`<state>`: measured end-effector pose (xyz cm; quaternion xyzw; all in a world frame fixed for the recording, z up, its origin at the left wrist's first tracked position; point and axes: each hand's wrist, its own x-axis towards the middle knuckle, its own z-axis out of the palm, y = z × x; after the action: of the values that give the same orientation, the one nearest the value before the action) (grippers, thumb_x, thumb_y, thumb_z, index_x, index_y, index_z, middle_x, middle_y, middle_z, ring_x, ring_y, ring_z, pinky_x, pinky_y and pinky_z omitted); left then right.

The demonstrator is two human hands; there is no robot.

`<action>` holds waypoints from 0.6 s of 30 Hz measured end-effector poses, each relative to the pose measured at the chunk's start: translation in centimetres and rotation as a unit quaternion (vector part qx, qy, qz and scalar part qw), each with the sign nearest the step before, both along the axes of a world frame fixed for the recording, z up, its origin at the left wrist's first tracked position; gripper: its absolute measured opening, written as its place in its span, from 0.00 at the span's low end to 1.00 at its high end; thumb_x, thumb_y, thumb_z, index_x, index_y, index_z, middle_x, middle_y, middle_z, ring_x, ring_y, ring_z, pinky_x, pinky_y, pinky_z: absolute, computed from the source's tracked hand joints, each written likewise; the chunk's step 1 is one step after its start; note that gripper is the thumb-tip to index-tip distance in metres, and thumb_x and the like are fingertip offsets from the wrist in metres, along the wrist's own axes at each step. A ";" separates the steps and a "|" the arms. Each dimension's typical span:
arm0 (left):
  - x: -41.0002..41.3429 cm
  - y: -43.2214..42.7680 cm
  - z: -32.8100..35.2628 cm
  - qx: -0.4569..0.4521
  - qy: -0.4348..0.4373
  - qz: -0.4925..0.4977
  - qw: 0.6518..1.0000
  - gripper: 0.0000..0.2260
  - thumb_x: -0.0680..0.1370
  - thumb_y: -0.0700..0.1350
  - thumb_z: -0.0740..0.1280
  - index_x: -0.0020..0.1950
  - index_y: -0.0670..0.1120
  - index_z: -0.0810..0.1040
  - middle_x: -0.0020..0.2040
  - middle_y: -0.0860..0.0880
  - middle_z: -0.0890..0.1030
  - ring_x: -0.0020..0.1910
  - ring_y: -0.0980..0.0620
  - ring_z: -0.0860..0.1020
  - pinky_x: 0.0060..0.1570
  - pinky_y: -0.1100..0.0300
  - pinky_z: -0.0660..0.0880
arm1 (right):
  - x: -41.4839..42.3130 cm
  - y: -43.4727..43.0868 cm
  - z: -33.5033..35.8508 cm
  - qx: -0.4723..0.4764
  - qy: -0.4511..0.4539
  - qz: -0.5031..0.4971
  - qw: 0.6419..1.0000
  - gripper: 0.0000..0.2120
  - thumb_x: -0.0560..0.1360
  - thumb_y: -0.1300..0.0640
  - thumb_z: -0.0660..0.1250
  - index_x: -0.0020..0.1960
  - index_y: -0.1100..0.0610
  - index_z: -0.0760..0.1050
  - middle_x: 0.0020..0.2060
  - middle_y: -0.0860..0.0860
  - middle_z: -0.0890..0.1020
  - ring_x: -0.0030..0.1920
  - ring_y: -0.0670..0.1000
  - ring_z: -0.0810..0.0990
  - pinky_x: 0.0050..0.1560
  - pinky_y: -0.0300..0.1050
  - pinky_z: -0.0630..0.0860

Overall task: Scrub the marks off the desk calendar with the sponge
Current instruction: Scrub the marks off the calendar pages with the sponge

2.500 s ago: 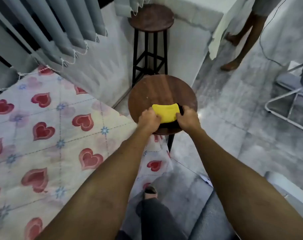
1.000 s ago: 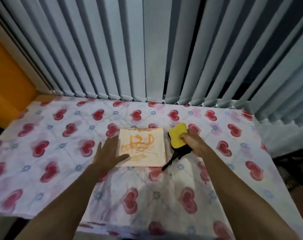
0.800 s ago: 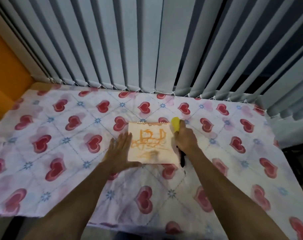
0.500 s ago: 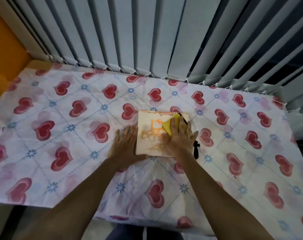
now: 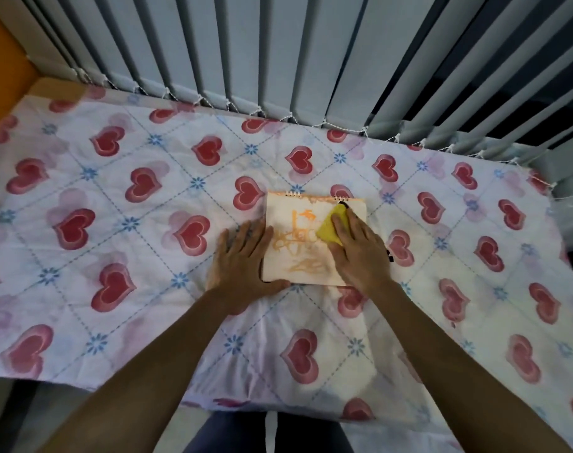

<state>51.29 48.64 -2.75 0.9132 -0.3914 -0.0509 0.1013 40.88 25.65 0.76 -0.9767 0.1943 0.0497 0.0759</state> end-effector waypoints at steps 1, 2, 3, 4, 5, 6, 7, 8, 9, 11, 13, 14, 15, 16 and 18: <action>0.0 0.0 -0.1 0.004 0.001 -0.003 1.000 0.47 0.66 0.75 0.55 0.76 0.48 0.59 0.76 0.45 0.65 0.74 0.43 0.64 0.72 0.41 0.49 | 1.3 0.2 0.1 0.005 0.007 -0.024 1.000 0.28 0.80 0.45 0.52 0.78 0.49 0.51 0.79 0.52 0.50 0.75 0.57 0.57 0.71 0.58 0.60; 0.0 0.1 -0.1 0.008 0.001 -0.005 1.000 0.47 0.66 0.76 0.55 0.77 0.48 0.58 0.76 0.45 0.64 0.75 0.43 0.63 0.72 0.42 0.48 | 2.5 0.6 0.1 0.010 0.013 -0.035 0.999 0.28 0.80 0.45 0.52 0.77 0.48 0.51 0.79 0.52 0.50 0.76 0.57 0.56 0.71 0.59 0.59; 0.0 0.1 0.0 0.011 0.001 -0.003 1.000 0.48 0.66 0.76 0.54 0.77 0.47 0.58 0.77 0.45 0.63 0.75 0.44 0.62 0.73 0.42 0.48 | 3.6 1.4 0.3 0.018 0.015 -0.030 0.999 0.28 0.79 0.46 0.53 0.77 0.48 0.52 0.79 0.51 0.50 0.76 0.57 0.55 0.71 0.59 0.58; 0.1 0.1 0.1 0.016 0.001 -0.002 1.000 0.48 0.66 0.76 0.54 0.77 0.47 0.58 0.77 0.45 0.63 0.76 0.44 0.61 0.73 0.42 0.49 | 4.2 2.1 0.5 0.029 0.009 -0.015 0.999 0.27 0.78 0.45 0.53 0.76 0.48 0.55 0.79 0.50 0.51 0.76 0.56 0.56 0.71 0.60 0.58; 0.0 0.1 0.1 0.021 0.003 0.000 1.000 0.48 0.66 0.76 0.53 0.77 0.46 0.58 0.77 0.45 0.63 0.76 0.44 0.61 0.74 0.41 0.50 | 4.3 2.7 0.7 0.040 0.002 0.009 0.999 0.27 0.77 0.44 0.53 0.75 0.48 0.57 0.78 0.49 0.53 0.75 0.55 0.56 0.70 0.60 0.58; 0.0 0.1 0.2 0.025 0.004 0.002 1.000 0.49 0.66 0.76 0.53 0.77 0.45 0.58 0.77 0.45 0.63 0.76 0.44 0.61 0.74 0.41 0.50 | 4.0 3.1 0.8 0.044 0.001 0.039 0.998 0.27 0.75 0.42 0.51 0.73 0.47 0.60 0.78 0.48 0.55 0.75 0.54 0.57 0.70 0.60 0.60; 0.0 0.1 0.3 0.029 0.003 0.003 1.000 0.49 0.66 0.76 0.53 0.76 0.44 0.59 0.76 0.44 0.64 0.76 0.43 0.61 0.74 0.41 0.50 | 3.1 3.3 0.8 0.042 0.000 0.072 0.997 0.27 0.75 0.39 0.50 0.71 0.46 0.61 0.77 0.47 0.57 0.74 0.54 0.59 0.69 0.59 0.62; 0.0 0.0 0.3 0.031 0.001 0.003 1.000 0.49 0.66 0.76 0.53 0.76 0.43 0.60 0.76 0.44 0.65 0.75 0.43 0.62 0.73 0.41 0.49 | 2.1 3.3 0.8 0.039 -0.003 0.100 0.994 0.27 0.75 0.35 0.50 0.70 0.45 0.62 0.77 0.46 0.58 0.73 0.53 0.61 0.68 0.58 0.63; 0.0 0.0 0.3 0.032 0.002 0.002 0.999 0.50 0.66 0.77 0.53 0.76 0.42 0.60 0.76 0.44 0.65 0.75 0.43 0.63 0.73 0.41 0.49 | 1.1 3.0 0.8 0.039 -0.006 0.119 0.992 0.28 0.74 0.32 0.51 0.69 0.44 0.64 0.76 0.45 0.60 0.73 0.52 0.62 0.67 0.58 0.65; 0.0 -0.1 0.2 0.024 0.003 0.004 1.000 0.50 0.66 0.77 0.53 0.76 0.42 0.59 0.75 0.43 0.65 0.74 0.42 0.64 0.72 0.40 0.50 | -0.1 1.9 0.8 0.045 -0.007 0.110 0.993 0.31 0.71 0.28 0.51 0.68 0.43 0.65 0.75 0.44 0.62 0.71 0.52 0.64 0.66 0.58 0.66; 0.0 -0.2 0.0 0.015 0.011 0.007 1.000 0.51 0.65 0.77 0.53 0.76 0.42 0.58 0.76 0.44 0.64 0.75 0.43 0.63 0.72 0.39 0.51 | 0.7 1.1 0.8 0.044 -0.009 0.063 0.997 0.34 0.70 0.27 0.51 0.69 0.44 0.63 0.75 0.45 0.62 0.70 0.54 0.65 0.64 0.58 0.65; 0.0 -0.1 -0.1 0.014 0.018 0.010 1.000 0.51 0.65 0.77 0.52 0.76 0.43 0.57 0.76 0.44 0.64 0.75 0.43 0.62 0.72 0.39 0.51 | 1.8 1.0 0.9 0.047 -0.011 0.037 0.998 0.35 0.71 0.27 0.52 0.71 0.45 0.60 0.75 0.46 0.63 0.70 0.56 0.65 0.64 0.59 0.65; 0.0 -0.1 -0.1 0.013 0.023 0.012 1.000 0.51 0.65 0.78 0.52 0.76 0.43 0.57 0.76 0.45 0.63 0.75 0.44 0.62 0.72 0.40 0.50 | 3.1 1.2 0.9 0.056 -0.014 0.017 0.998 0.37 0.71 0.28 0.53 0.74 0.46 0.56 0.75 0.48 0.64 0.70 0.57 0.64 0.65 0.60 0.64; 0.1 -0.1 -0.2 0.015 0.024 0.014 1.000 0.51 0.65 0.78 0.51 0.76 0.44 0.57 0.76 0.46 0.63 0.75 0.44 0.62 0.73 0.40 0.49 | 4.3 1.6 0.9 0.063 -0.015 0.011 0.998 0.38 0.72 0.29 0.54 0.76 0.47 0.52 0.75 0.49 0.63 0.71 0.57 0.63 0.66 0.60 0.62; 0.1 -0.1 -0.2 0.016 0.025 0.013 0.999 0.50 0.65 0.78 0.52 0.76 0.43 0.58 0.76 0.46 0.65 0.75 0.44 0.63 0.72 0.41 0.49 | 5.9 2.7 0.7 0.049 -0.003 0.040 0.998 0.37 0.75 0.32 0.54 0.77 0.46 0.48 0.77 0.47 0.60 0.72 0.56 0.61 0.67 0.59 0.60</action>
<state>51.36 48.52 -2.96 0.9182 -0.3760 -0.0785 0.0972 46.75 28.35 1.43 -0.9790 0.1523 0.0592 0.1218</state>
